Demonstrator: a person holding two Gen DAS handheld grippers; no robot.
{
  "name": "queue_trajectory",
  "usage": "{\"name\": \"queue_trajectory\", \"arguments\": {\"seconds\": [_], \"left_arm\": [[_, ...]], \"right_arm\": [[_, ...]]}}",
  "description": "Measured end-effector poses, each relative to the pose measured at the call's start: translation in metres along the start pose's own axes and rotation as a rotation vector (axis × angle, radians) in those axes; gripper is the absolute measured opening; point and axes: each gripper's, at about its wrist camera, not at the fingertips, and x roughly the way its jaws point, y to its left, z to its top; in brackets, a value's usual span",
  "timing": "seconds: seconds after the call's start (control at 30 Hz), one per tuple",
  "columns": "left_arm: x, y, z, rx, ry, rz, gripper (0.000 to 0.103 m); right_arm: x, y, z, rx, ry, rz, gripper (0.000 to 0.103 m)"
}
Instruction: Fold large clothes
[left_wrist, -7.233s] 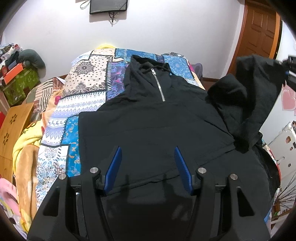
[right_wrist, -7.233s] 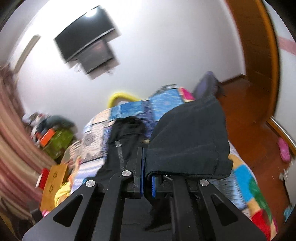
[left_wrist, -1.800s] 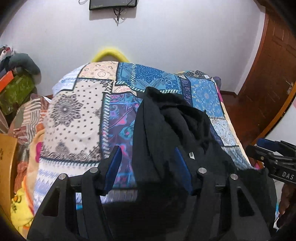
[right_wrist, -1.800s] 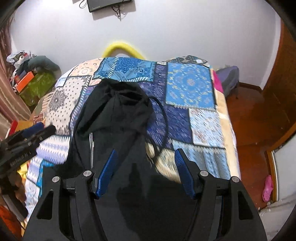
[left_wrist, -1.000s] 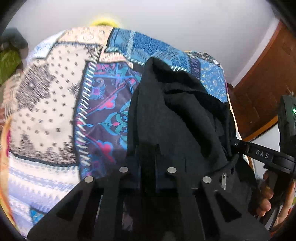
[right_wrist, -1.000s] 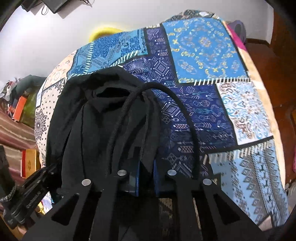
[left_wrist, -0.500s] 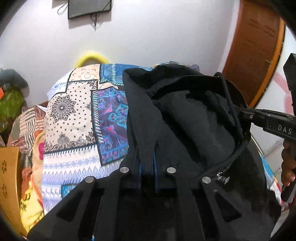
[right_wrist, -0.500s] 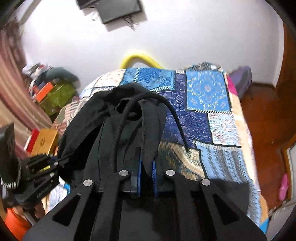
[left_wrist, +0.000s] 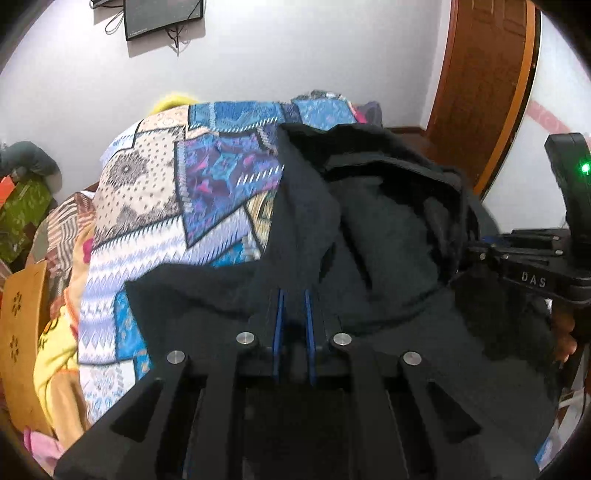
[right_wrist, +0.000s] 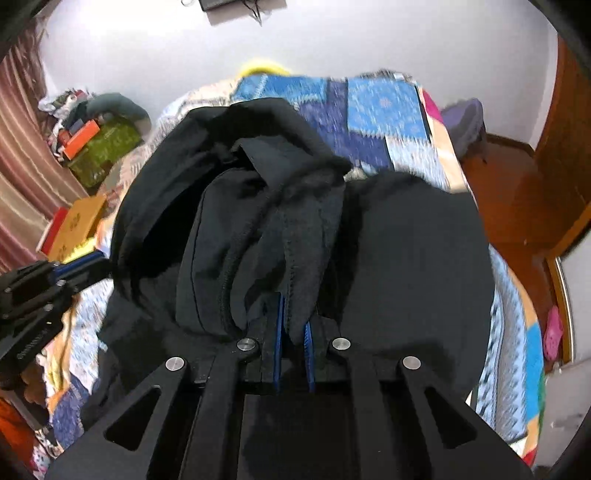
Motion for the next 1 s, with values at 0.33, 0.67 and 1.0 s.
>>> {"name": "queue_trajectory", "arguments": {"seconds": [0.33, 0.67, 1.0], "left_arm": [[-0.009, 0.002, -0.028, -0.003, 0.029, 0.039, 0.009], [-0.026, 0.003, -0.004, 0.001, -0.063, 0.049, 0.042], [-0.009, 0.017, 0.049, -0.056, -0.114, 0.006, 0.043]], "right_arm": [[-0.027, 0.007, -0.024, -0.109, -0.012, -0.061, 0.012], [-0.082, -0.003, -0.014, -0.165, -0.142, -0.099, 0.043], [-0.063, 0.006, 0.037, -0.145, -0.215, -0.048, 0.053]]}}
